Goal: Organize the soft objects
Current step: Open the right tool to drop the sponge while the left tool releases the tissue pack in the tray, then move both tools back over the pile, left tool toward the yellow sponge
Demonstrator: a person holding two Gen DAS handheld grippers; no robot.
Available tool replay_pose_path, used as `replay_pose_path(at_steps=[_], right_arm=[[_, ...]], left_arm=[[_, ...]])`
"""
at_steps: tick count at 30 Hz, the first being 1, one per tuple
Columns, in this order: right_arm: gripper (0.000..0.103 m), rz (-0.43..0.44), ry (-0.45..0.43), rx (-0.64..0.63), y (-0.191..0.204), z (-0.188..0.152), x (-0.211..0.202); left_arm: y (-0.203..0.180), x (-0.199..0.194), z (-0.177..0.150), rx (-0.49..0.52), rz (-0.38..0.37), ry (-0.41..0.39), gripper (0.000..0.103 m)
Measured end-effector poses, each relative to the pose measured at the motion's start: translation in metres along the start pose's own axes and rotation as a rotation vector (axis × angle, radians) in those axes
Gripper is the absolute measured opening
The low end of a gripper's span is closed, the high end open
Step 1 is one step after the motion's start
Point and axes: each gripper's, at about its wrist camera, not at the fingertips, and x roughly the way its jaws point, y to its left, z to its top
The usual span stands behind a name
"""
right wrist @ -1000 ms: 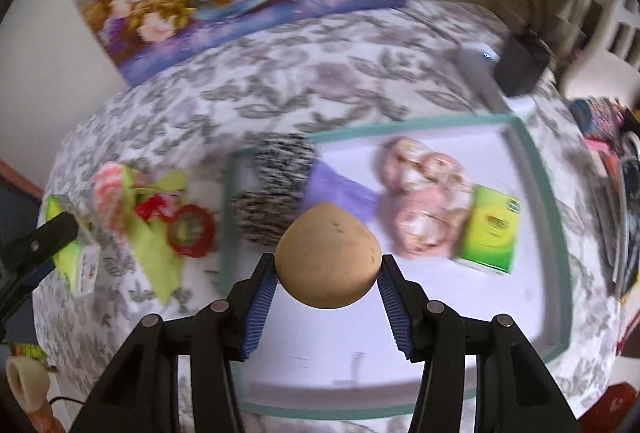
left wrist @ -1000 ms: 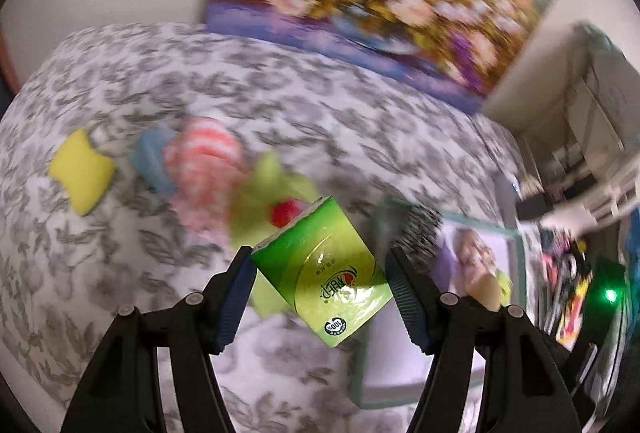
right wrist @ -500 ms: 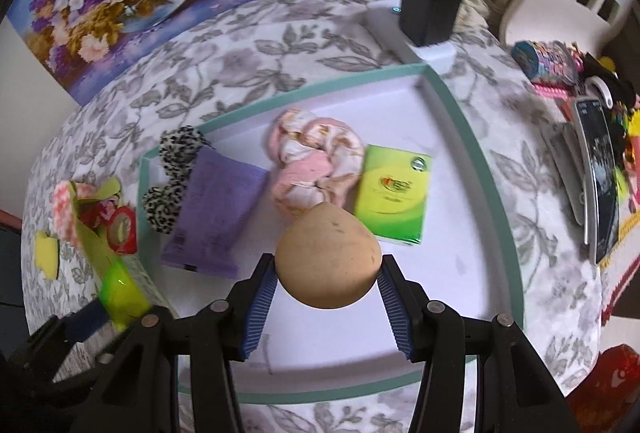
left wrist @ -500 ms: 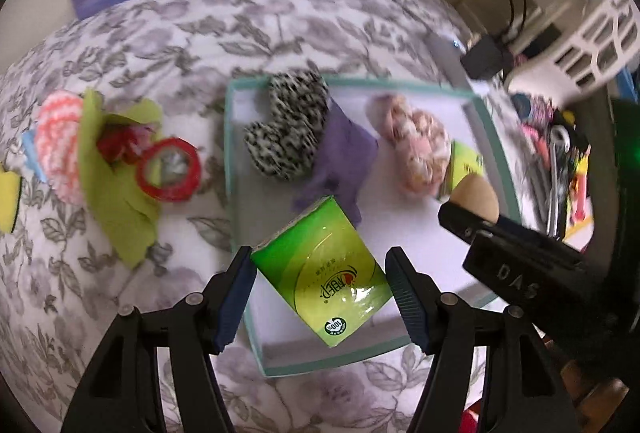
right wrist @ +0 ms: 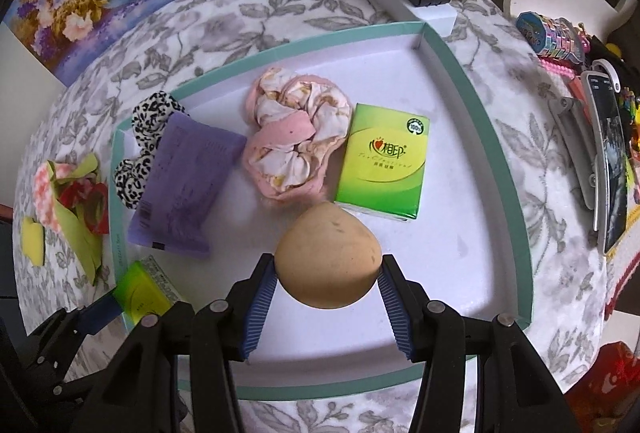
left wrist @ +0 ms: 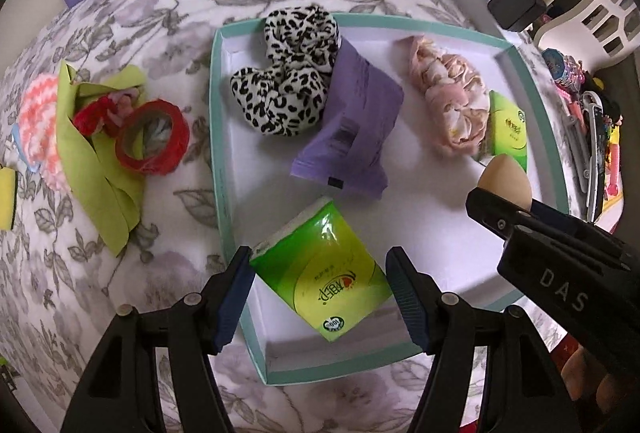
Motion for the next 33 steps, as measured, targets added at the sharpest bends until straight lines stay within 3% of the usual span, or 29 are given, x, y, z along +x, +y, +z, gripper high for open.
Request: replay_pose_path(at_steps=[2,4,9,11,13,23,27,33], right_arm=[[0.061,0.003,0.004,-0.001,0.000,0.000,0.001],[0.065,0.002,0.003,-0.004,0.002,0.000,0.002],[0.072,0.010,-0.015,-0.007,0.005,0.003,-0.001],[0.073,0.011,-0.027,-0.006,0.006,0.004,-0.004],[0.083,0.014,-0.038,-0.003,0.006,0.005,-0.006],[0.085,0.014,-0.073,0.027,0.002,0.008,-0.011],[0.102,0.025,-0.084,0.034,0.000,0.008,-0.010],[0.103,0.023,-0.103,0.042,0.000,0.007,-0.011]], left_arm=[[0.000,0.001,0.001,0.002,0.003,0.008,0.071],[-0.001,0.002,-0.001,0.012,0.011,0.004,0.081],[-0.001,-0.002,0.005,0.015,0.005,-0.010,0.085],[0.000,-0.007,0.006,0.015,0.011,-0.025,0.095],[0.004,-0.012,0.009,0.006,0.010,-0.036,0.096],[0.026,-0.029,0.015,-0.036,0.047,-0.077,0.096],[0.033,-0.026,0.015,-0.079,0.094,-0.102,0.096],[0.060,-0.025,0.019,-0.173,0.096,-0.117,0.103]])
